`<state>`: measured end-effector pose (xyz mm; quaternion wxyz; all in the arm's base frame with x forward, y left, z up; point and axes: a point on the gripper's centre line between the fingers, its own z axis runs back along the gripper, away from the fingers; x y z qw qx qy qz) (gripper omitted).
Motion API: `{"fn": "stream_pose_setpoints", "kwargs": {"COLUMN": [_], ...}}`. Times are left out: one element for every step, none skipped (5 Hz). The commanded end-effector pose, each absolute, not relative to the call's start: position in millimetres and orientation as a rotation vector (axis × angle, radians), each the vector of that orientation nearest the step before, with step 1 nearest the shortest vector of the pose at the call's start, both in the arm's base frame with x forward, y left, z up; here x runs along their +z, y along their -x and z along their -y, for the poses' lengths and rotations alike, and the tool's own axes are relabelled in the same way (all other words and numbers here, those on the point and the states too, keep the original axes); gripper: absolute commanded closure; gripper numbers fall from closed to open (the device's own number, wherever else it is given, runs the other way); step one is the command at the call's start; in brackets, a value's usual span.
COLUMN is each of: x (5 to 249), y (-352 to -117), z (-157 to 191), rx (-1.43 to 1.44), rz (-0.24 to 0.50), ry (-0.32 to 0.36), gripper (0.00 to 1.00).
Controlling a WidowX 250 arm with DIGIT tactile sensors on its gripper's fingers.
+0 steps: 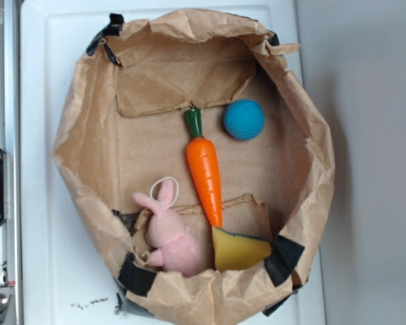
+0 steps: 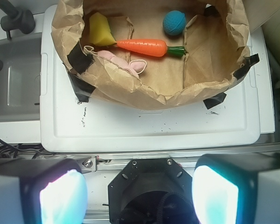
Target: Grab the green sponge.
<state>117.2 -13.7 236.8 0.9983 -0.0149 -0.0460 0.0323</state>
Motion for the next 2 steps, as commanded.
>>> {"fn": "stream_pose_setpoints", "kwargs": {"x": [237, 235], "y": [-117, -159], "z": [14, 14], "rx": [0.065, 0.087], "rz": [0.092, 0.082], "ry": [0.03, 0.088], "gripper": [0.0, 0.0]}}
